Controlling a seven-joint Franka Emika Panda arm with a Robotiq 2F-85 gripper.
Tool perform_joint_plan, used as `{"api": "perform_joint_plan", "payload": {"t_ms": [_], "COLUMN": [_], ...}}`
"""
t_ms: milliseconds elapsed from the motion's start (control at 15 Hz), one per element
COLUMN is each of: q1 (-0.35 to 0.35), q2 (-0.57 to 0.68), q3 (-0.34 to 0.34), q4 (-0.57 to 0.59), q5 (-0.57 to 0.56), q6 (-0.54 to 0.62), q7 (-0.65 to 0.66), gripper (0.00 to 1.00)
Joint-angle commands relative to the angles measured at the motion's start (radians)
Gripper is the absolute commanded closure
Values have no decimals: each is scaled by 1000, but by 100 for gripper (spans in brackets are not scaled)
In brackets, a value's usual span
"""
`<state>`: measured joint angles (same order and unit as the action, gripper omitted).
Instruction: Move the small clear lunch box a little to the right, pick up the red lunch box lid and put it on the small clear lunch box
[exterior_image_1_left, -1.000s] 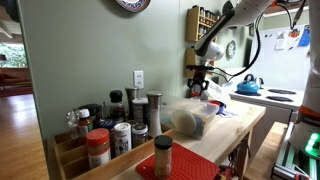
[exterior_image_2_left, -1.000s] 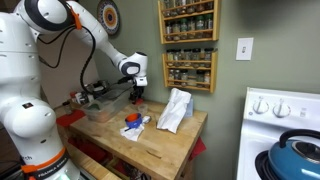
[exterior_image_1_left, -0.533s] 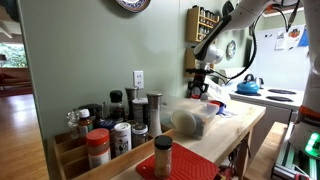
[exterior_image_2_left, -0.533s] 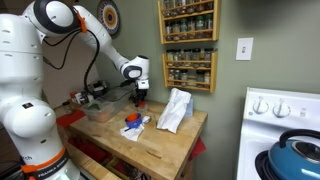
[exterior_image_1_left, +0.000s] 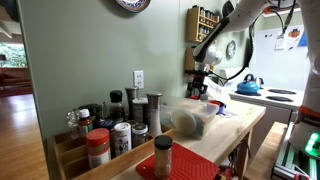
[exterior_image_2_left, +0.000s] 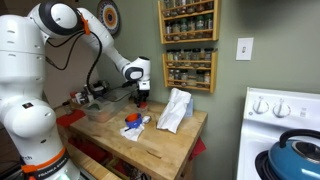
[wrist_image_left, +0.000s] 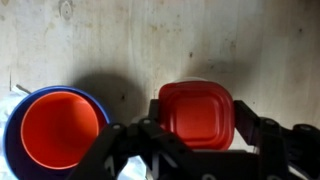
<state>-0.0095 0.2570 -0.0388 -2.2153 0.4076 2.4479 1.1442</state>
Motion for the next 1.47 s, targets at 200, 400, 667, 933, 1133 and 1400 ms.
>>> {"api": "perform_joint_plan", "payload": {"t_ms": [200, 400, 667, 933, 1133, 1400], "q1": [12, 11, 12, 23, 31, 42], "q2": [31, 37, 34, 32, 36, 40], "q3": [-14, -14, -13, -16, -15, -16], "q4": [24, 29, 29, 30, 34, 37], "q5": [-25, -27, -36, -85, -126, -171], "q6": [10, 5, -4, -20, -31, -41], "q7": [56, 62, 60, 57, 52, 59], "gripper": [51, 51, 51, 51, 51, 51]}}
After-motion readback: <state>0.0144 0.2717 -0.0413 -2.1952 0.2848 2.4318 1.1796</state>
